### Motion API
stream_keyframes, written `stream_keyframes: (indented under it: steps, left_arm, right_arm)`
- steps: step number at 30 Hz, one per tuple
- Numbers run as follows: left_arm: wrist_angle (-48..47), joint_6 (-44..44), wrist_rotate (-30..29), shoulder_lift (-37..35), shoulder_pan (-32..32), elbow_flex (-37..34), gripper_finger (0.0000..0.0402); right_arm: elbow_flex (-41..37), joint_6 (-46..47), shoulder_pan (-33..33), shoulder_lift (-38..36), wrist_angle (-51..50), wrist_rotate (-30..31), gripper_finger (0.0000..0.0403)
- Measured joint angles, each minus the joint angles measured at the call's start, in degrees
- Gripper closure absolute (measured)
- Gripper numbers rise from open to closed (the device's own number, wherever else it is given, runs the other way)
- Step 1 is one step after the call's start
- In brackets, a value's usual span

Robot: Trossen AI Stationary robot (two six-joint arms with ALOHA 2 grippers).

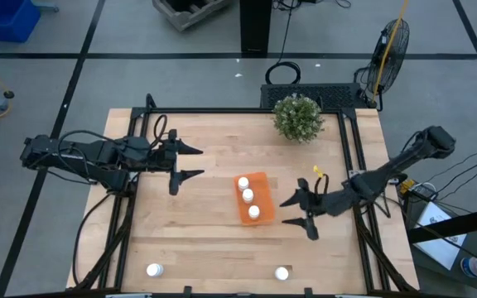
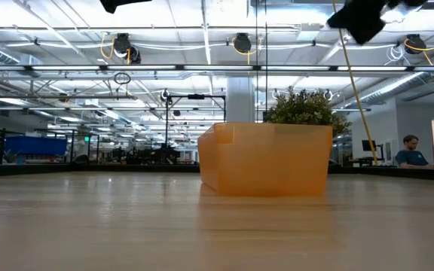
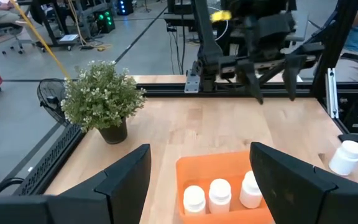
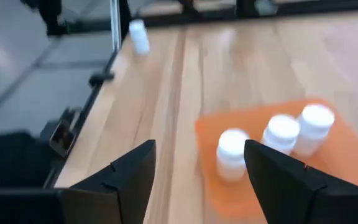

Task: Pick and place pill bottles into a basket
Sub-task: Put the white pill bottle into the orange container

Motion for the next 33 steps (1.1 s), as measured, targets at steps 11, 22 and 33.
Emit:
stream_keyframes:
  steps: [11, 22, 33]
  left_arm:
    - [-0.33, 0.08, -3.95, -0.02, 0.02, 0.0, 0.0123]
    - [-0.33, -0.22, -3.93, -0.02, 0.02, 0.0, 0.0123]
    - [-0.37, -0.2, -3.93, 0.0, 0.02, 0.0, 0.0123]
  right_arm:
    - [27.86, 8.17, 7.52, 16.84, -33.79, 1.24, 0.0177]
    - [35.95, 19.55, 7.69, 33.85, -38.72, -20.21, 0.014]
    - [36.01, 22.72, 7.67, 39.41, -29.09, -26.47, 0.0134]
